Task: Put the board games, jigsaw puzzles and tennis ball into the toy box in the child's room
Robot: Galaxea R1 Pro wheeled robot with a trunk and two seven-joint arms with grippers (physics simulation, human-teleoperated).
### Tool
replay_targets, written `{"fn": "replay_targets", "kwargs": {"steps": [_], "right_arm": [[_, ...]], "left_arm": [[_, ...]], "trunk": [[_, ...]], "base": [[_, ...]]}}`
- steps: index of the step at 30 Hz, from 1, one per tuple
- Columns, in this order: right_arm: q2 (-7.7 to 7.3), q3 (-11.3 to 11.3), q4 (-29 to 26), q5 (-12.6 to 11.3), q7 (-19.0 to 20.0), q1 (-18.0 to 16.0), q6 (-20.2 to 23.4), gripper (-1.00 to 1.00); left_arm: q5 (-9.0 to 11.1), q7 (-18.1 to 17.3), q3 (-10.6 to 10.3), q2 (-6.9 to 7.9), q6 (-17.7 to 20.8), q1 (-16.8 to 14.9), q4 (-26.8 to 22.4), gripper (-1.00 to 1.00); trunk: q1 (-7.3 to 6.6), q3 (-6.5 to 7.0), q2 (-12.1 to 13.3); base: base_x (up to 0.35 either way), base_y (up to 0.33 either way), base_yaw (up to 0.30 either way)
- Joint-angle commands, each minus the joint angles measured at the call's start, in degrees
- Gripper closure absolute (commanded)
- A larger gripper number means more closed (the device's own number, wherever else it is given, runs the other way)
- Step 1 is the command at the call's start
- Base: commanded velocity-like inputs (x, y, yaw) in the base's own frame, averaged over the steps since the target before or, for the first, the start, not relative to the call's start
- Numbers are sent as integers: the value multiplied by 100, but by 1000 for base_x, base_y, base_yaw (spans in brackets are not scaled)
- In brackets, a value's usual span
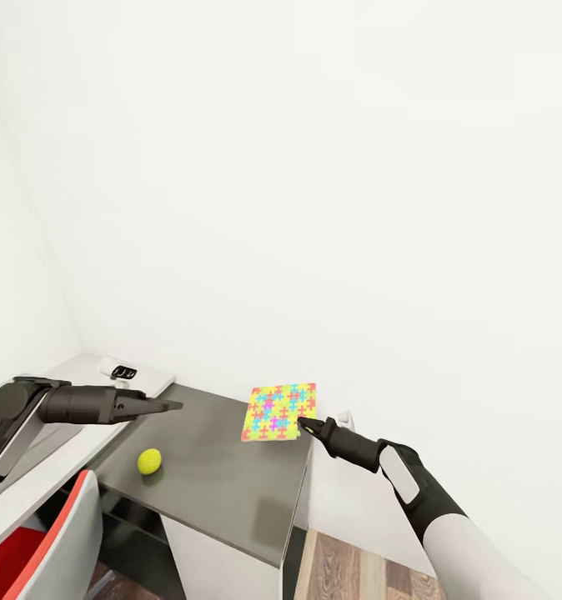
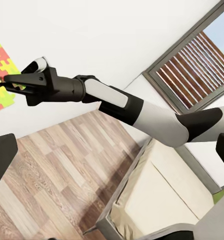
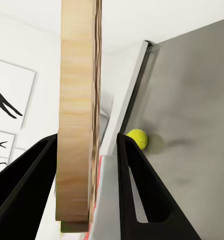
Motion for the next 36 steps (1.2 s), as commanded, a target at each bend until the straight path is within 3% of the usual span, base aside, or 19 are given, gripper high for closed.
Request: {"fn": "replay_targets", "kwargs": {"steps": [1, 17, 36], "right_arm": [[2, -9, -2, -20, -2, -4, 33, 100], [-7, -9, -6, -20, 3, -4, 34, 100], [-7, -9, -6, -20, 1, -4, 34, 100]], "left_arm": [[6, -20, -16, 3, 61, -7, 1, -100], [-7, -10, -24, -30, 61, -4, 1, -100], [-15, -2, -29, -31, 61, -6, 1, -100]], "trunk": [[-21, 8, 33], [-372, 358, 675], [-789, 702, 1437]], "base": [[0, 0, 3], [0, 0, 184], [0, 0, 14]]}}
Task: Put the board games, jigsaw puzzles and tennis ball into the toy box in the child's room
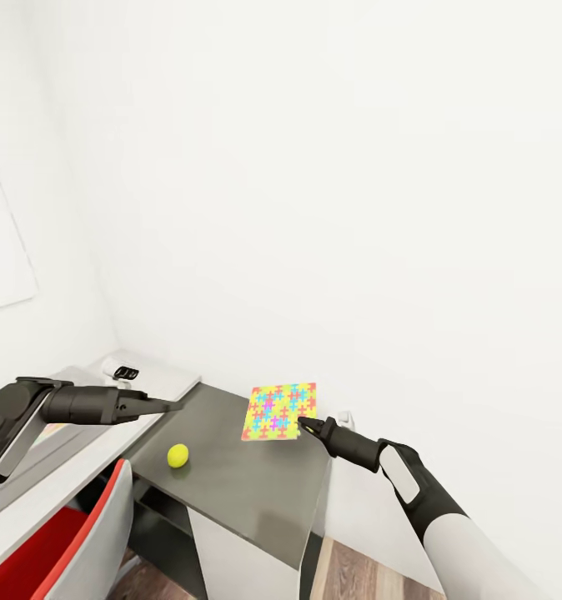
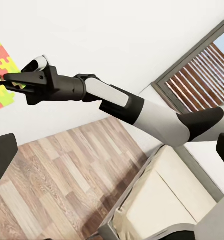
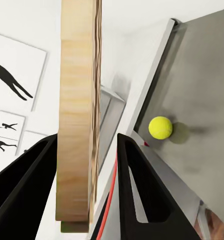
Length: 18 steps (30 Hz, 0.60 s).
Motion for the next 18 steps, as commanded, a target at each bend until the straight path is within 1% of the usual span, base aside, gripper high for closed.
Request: {"fn": "replay_targets", "kwargs": {"steps": [1, 2, 6, 14, 15, 18], "right_arm": [[4, -9, 1, -24, 0, -2, 34, 100], [6, -9, -1, -24, -1, -2, 34, 100], [7, -9, -61, -24, -6, -2, 34, 100], [4, -9, -78, -24, -9, -2, 34, 100], [4, -9, -78, -24, -8, -2, 34, 100], [6, -9, -78, -22, -9, -2, 34, 100]], "left_arm": [[6, -21, -13, 5, 60, -3, 3, -100], [6, -20, -13, 5, 58, -4, 3, -100], [12, -20, -13, 5, 57, 3, 3, -100], [8, -29, -13, 12, 56, 4, 3, -100], [8, -29, -13, 12, 57, 4, 3, -100], [6, -29, -13, 7, 56, 4, 3, -100]], "trunk": [[-20, 16, 37], [-42, 36, 77], [-42, 47, 77], [-42, 71, 77], [-64, 92, 117], [-64, 102, 117]], "base": [[0, 0, 108], [0, 0, 166], [0, 0, 231], [0, 0, 267], [0, 0, 273], [0, 0, 273]]}}
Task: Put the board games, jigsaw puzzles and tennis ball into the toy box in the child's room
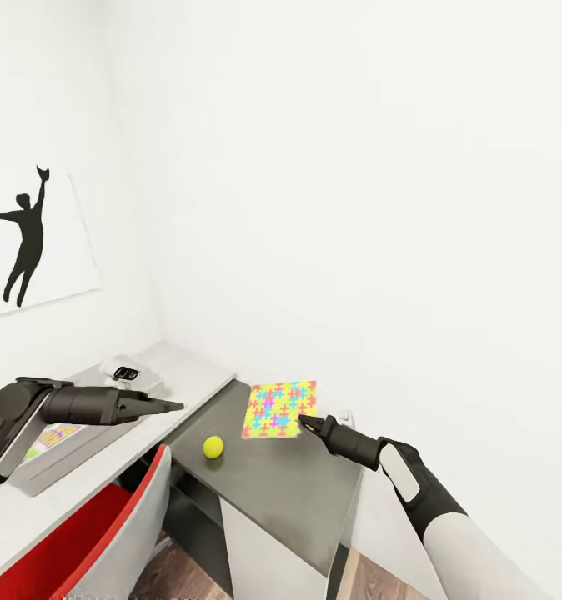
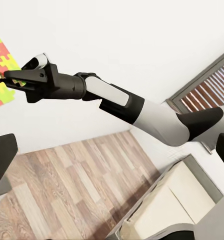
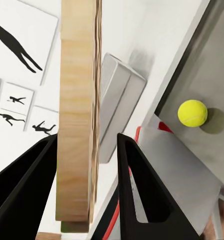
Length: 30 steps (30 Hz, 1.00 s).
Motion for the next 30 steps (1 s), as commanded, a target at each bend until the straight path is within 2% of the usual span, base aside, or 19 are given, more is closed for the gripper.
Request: {"fn": "replay_targets", "kwargs": {"steps": [1, 14, 20, 24, 30], "right_arm": [[1, -10, -1, -26, -2, 0, 37, 100], [-3, -10, -1, -23, -3, 0, 36, 100], [-3, -18, -1, -29, 2, -7, 37, 100], [-5, -18, -1, -28, 2, -9, 37, 100], [-4, -18, -1, -30, 2, -9, 37, 100]], "left_arm": [[11, -20, -15, 3, 62, -6, 4, -100], [30, -18, 32, 66, 60, -6, 126, -100], [14, -20, 494, 94, 59, -6, 535, -100], [11, -20, 590, 318, 59, -6, 699, -100], [14, -5, 679, 446, 33, -6, 964, -100]], "trunk": [[2, 1, -4], [2, 41, -4], [2, 59, -4], [2, 72, -4], [2, 90, -4]], "base": [[0, 0, 273], [0, 0, 273], [0, 0, 274], [0, 0, 274], [0, 0, 274]]}}
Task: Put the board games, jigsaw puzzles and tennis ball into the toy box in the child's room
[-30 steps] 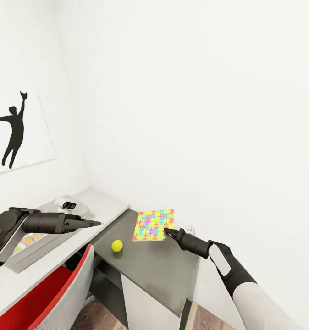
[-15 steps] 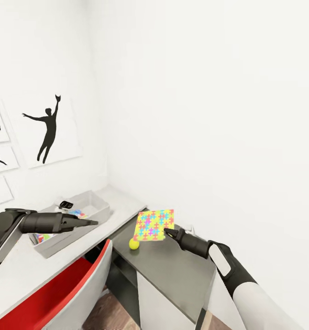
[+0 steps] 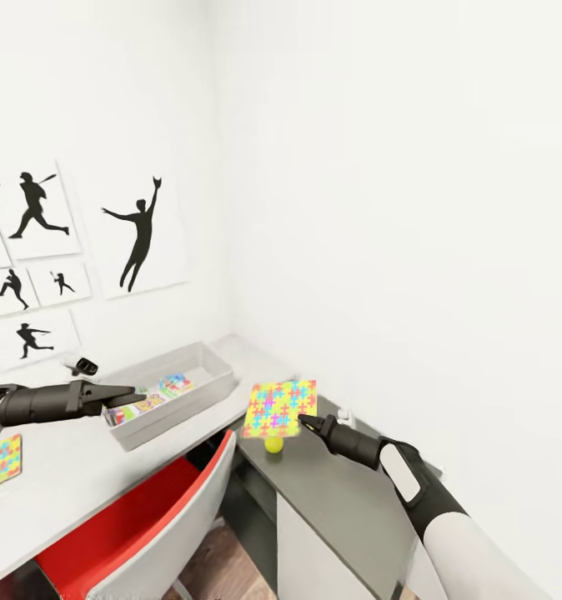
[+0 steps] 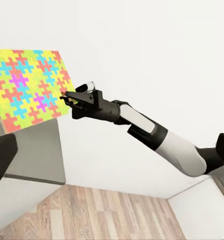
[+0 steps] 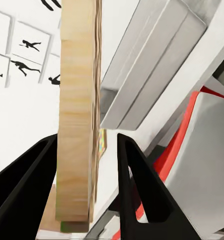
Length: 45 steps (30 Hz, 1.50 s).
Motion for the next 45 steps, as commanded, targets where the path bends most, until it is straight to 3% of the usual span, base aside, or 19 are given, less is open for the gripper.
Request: {"fn": "replay_targets", "kwargs": {"steps": [1, 11, 27, 45], "right_arm": [[1, -11, -1, -31, 0, -1, 38, 100], [1, -6, -1, -31, -7, -1, 29, 100], [1, -10, -159, -31, 0, -1, 26, 100], [1, -2, -160, -31, 3, -1, -188, 100]], "left_arm": [[7, -22, 28, 11, 54, -5, 35, -100], [-29, -20, 159, 118, 50, -5, 92, -100], [-23, -26, 161, 115, 43, -5, 93, -100], [-15, -15, 161, 106, 34, -5, 101, -100]], "trunk": [[2, 1, -5], [2, 30, -5], [2, 34, -5], [2, 34, -5]], "base": [[0, 0, 273], [0, 0, 268], [0, 0, 43], [0, 0, 264]]}}
